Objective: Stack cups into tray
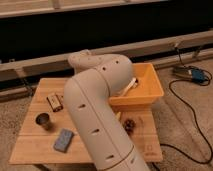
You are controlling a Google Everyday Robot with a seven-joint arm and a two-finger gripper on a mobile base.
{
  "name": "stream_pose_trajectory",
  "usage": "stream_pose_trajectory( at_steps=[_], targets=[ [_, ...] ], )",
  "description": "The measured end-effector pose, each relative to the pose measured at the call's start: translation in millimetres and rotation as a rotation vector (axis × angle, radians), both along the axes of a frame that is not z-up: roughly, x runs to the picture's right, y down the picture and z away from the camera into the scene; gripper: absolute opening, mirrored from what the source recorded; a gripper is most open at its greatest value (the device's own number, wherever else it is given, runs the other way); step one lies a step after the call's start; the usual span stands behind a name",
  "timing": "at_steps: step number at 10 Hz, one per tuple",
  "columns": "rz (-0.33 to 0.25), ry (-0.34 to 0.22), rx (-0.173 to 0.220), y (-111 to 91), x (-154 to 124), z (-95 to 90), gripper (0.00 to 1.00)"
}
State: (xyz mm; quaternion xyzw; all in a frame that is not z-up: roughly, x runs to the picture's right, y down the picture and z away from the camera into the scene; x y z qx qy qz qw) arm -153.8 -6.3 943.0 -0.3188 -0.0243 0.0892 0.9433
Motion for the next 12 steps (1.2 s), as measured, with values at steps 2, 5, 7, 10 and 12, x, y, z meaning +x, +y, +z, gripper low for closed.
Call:
stream_pose_trajectory(
  at_steps=[2,5,7,10,12],
  targets=[
    [-0.010,0.002,-0.002,-3.7,1.9,-19.6,0.00],
    [-0.016,0.008,0.008,-26.5,4.4,-61.1,0.00],
    [-0.013,0.015,0.025,-47.2,8.8,-87.8,0.00],
    [0.016,0.041,0.051,-72.5,38.1,-118.3,0.00],
    [0.051,0.074,0.059,-76.6,71.8,-126.9,0.00]
  ],
)
